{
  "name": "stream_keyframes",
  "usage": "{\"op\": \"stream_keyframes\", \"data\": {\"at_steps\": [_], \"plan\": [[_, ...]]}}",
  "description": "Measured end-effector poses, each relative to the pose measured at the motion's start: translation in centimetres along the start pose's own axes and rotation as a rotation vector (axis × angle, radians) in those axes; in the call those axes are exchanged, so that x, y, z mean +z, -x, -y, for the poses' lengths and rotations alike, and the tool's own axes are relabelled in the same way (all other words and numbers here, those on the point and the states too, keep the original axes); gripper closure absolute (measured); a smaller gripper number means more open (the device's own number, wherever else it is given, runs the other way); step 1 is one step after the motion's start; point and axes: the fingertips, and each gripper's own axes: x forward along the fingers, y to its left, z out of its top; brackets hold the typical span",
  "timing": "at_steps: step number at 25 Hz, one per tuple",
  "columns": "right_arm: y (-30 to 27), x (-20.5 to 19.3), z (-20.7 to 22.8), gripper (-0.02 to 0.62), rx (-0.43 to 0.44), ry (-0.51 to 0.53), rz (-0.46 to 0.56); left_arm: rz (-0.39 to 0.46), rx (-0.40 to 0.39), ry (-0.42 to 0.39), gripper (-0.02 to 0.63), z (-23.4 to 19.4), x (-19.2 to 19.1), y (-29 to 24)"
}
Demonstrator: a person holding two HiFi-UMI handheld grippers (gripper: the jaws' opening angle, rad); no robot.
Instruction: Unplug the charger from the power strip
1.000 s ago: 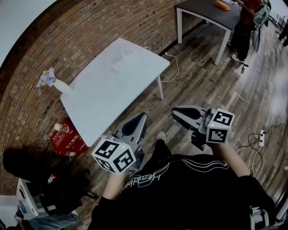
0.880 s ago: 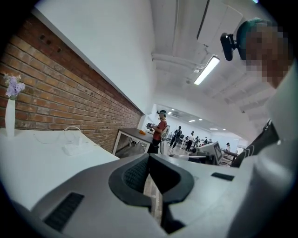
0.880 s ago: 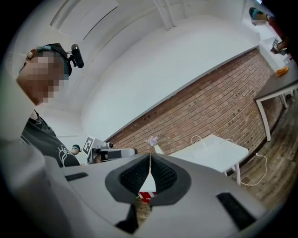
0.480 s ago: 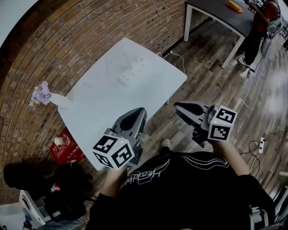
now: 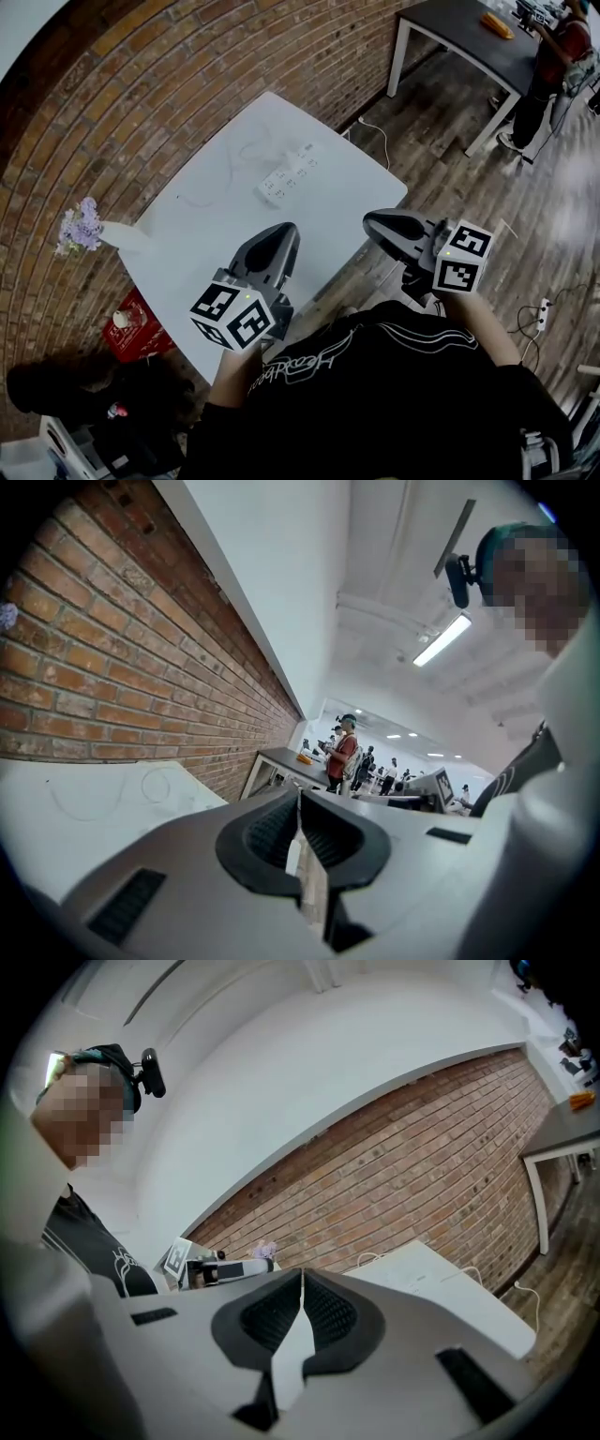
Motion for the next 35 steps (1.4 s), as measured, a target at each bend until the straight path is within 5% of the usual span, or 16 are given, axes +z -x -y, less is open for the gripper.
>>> {"op": "stream_keyframes", "data": {"at_steps": [10,20,24,35], "plan": [[-1.3,-0.1,2.8,0.597,0.007,-0.052,0.006,-0.013,0.069,0.02,0.6,-3.8,0.0,-1.5],[-7.1,0.4,7.9,0.595,0.032,-0.085,-0.057,-0.088,0.235,0.016,0.594,-13.0,-0.6,-4.1],[-9.2,0.2,9.4,0.597,0.032,-0.092,-0.111,-0.126,0.273,0.072,0.488,-16.9,-2.1,-5.2],[-13.5,-1.8,13.6,0.597,0.024,-0.136,-0.212,-0.24,0.274,0.202,0.411,-24.7,-7.6,-8.4]]}}
